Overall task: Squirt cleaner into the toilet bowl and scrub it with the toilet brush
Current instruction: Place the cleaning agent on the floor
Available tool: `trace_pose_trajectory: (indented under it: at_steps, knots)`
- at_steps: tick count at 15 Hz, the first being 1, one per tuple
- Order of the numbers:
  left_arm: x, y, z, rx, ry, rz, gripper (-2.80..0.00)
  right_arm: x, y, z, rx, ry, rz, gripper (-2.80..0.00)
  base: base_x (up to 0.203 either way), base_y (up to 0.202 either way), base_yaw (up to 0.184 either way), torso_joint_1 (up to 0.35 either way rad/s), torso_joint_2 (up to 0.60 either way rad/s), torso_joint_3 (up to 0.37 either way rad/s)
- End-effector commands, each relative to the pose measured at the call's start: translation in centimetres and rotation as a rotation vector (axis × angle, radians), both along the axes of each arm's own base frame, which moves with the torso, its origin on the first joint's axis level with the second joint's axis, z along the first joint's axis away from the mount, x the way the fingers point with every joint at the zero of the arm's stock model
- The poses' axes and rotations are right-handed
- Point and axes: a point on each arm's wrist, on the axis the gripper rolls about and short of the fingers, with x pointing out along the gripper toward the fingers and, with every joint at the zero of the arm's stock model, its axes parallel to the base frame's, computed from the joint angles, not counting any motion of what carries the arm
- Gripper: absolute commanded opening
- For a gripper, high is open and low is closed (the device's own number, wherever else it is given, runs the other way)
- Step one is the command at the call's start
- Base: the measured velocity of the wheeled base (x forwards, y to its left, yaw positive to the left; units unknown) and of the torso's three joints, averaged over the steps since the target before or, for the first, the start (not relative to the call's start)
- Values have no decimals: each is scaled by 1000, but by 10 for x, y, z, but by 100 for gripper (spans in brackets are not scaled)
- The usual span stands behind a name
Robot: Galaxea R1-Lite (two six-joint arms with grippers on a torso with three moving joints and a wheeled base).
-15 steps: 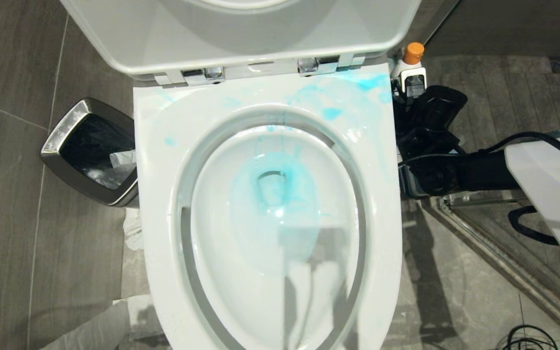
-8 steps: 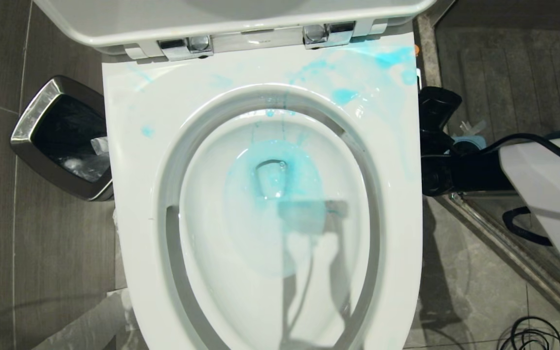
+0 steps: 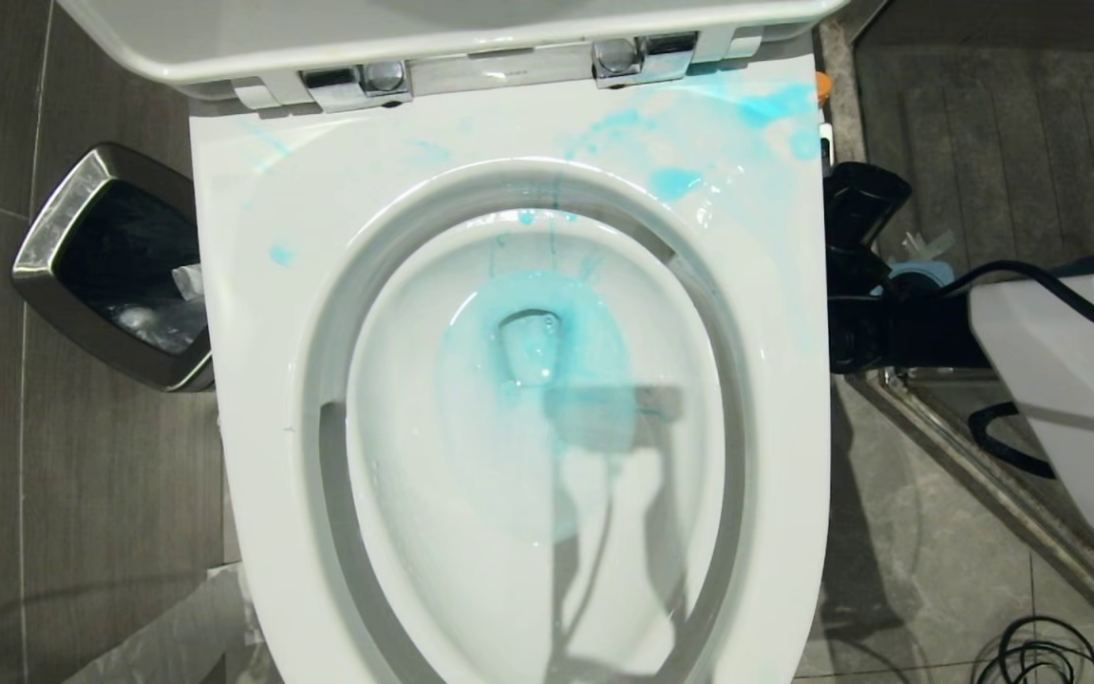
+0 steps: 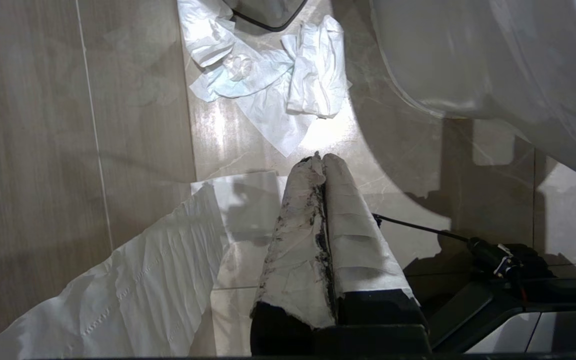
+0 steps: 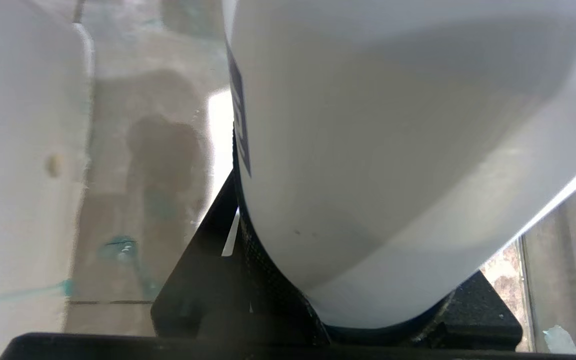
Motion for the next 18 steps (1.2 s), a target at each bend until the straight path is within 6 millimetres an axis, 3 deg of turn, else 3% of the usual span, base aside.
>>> trace_pose_trajectory:
  at_steps: [1,6,7,13,18]
  knots:
    - [0,0,0,3,2,1,-280,4,1,-7,0,-22,0,-280,0,0,0,0,0,0]
    - [0,0,0,3,5,1,-280,9,-8,-13,-13,-19,11,-280,0,0,0,0,0,0]
    - [0,0,0,3,5,1,-280,10,-8,-13,-19,-24,26,0,0,0,0,0,0,0]
    - [0,0,0,4,6,1,-280,17,-4,-8,-29,-118,63,0,0,0,0,0,0,0]
    - [0,0,0,3,8,-2,-280,10,-6,-15,-41,-62,63,0,0,0,0,0,0,0]
